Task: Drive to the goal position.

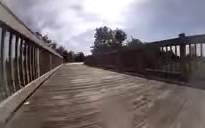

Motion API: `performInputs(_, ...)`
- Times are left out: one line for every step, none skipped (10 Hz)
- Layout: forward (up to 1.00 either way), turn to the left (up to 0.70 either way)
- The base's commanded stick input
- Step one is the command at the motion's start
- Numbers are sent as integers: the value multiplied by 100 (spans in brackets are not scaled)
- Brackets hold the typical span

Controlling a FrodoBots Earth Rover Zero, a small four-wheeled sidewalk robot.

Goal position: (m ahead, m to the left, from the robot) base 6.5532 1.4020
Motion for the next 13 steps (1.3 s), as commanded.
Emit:
performInputs(82,0)
performInputs(82,0)
performInputs(83,0)
performInputs(84,0)
performInputs(85,0)
performInputs(85,0)
performInputs(85,0)
performInputs(85,0)
performInputs(85,5)
performInputs(85,23)
performInputs(85,34)
performInputs(85,29)
performInputs(85,1)
